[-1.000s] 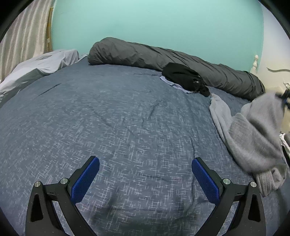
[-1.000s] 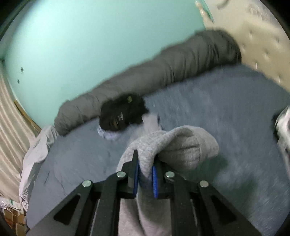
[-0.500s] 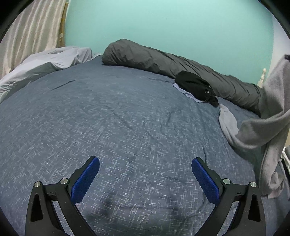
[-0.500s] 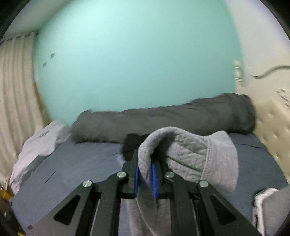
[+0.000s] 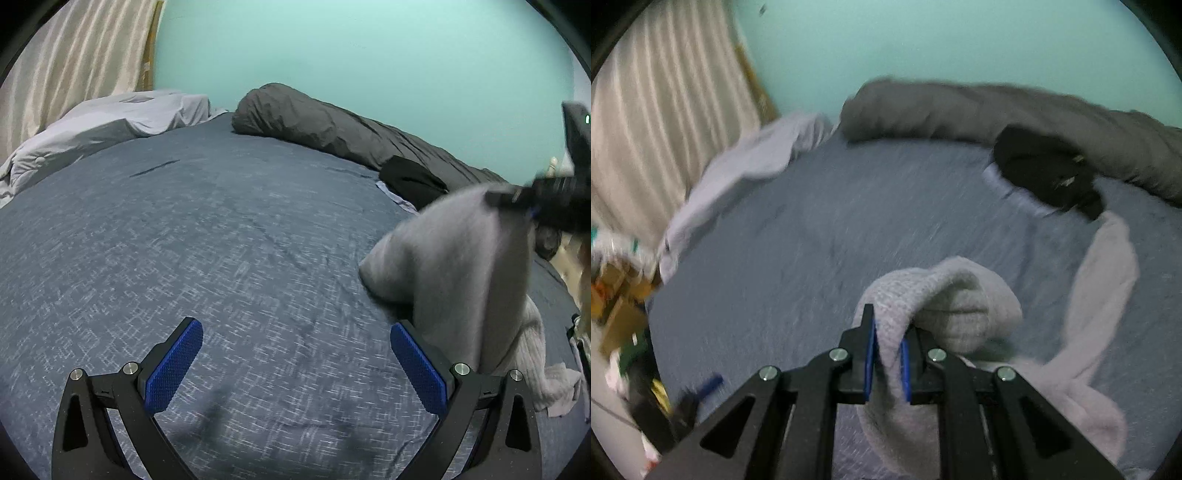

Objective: Fold clothes
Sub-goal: 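Lift the sweater high with the right gripper and lay it flat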

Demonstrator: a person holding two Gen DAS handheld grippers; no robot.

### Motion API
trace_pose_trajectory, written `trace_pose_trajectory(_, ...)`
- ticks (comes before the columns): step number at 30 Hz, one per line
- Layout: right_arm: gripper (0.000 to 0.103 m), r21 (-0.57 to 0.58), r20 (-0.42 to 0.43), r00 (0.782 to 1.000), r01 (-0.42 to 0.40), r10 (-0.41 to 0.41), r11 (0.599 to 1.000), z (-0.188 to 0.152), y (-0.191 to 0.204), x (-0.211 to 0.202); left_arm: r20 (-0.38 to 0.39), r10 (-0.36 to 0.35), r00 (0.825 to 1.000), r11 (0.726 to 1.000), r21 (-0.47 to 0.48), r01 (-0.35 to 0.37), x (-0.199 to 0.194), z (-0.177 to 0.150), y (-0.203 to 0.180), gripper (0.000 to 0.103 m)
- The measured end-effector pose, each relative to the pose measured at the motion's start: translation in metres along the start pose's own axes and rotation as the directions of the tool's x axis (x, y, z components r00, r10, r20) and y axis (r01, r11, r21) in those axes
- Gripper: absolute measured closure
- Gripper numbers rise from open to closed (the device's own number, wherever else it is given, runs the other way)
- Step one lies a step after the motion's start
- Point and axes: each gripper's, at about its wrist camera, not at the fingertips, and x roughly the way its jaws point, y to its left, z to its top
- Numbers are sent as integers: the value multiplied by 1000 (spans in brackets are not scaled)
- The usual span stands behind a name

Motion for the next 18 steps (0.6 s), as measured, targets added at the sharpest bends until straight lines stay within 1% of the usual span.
trace_pose_trajectory(3,88,20,-39,997,-72,73,997,-27,19,20,2,9,1000,1000,-19,-9,-1,1,7,0)
trace_pose_trajectory(5,88,24,-87,988,-125,127,992,-40,31,36,3,14,1000,999,-30,-14,-2,2,12,0)
trace_pose_trajectory(6,85,19,-113,983,-144,145,989,-46,38,43,3,15,1000,999,-34,-15,-2,2,13,0)
trace_pose_trajectory(7,84,3,-135,980,-147,147,989,-52,44,47,3,17,1000,999,-33,-17,-2,1,14,0)
trace_pose_trajectory(8,80,-8,-149,979,-143,140,990,-57,47,48,2,20,1000,999,-32,-19,-2,1,14,0)
trace_pose_trajectory(10,77,0,-161,980,-120,118,993,-66,46,44,-3,20,1000,999,-36,-20,-1,1,15,0)
trace_pose_trajectory(11,75,17,-155,982,-108,109,994,-68,42,39,-5,19,1000,999,-39,-19,-1,1,15,0)
trace_pose_trajectory(12,67,35,-147,984,-96,100,995,-70,38,33,-8,17,1000,999,-43,-18,0,1,15,0)
trace_pose_trajectory(15,56,93,-67,993,-93,99,991,-79,16,-6,-14,9,1000,999,-47,-10,1,0,13,0)
trace_pose_trajectory(18,54,132,16,998,-65,64,989,-82,-11,-44,-20,1,1000,999,-48,-2,2,-1,10,0)
